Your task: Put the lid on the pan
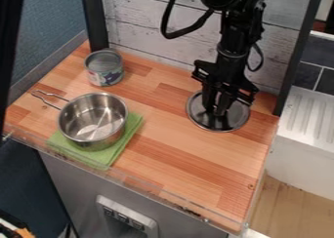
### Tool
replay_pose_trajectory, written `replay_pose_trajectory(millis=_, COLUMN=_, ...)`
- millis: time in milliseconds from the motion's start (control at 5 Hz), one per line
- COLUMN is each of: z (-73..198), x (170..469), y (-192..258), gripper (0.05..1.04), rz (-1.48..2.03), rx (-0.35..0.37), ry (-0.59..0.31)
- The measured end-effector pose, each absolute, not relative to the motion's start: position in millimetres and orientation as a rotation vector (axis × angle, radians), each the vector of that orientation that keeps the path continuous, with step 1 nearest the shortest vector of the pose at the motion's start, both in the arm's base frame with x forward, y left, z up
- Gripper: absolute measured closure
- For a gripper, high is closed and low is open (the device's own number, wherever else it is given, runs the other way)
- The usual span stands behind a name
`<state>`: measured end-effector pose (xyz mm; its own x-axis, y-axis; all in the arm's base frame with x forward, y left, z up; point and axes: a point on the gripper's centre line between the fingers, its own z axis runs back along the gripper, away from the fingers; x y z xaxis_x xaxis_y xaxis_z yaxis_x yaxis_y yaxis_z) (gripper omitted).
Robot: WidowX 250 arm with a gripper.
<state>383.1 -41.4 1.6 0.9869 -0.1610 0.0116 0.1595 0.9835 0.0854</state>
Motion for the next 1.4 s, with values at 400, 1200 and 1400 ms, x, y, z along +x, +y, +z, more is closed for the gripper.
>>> replay_pose_trajectory(millis=400, z=71.4, x=369.4, y=-30.5, gripper=0.804, rz=-0.140, rx=0.030, ry=-0.142)
replay_pose_trajectory(millis=1200, z=50.6, x=260.3, y=75.0, gripper=0.804, rz=0.040, rx=0.124, ry=-0.024)
replay_pose_trajectory(millis=1400, z=41.4, x=257.3, y=88.3, gripper=0.804, rz=0.065, rx=0.145, ry=-0.011)
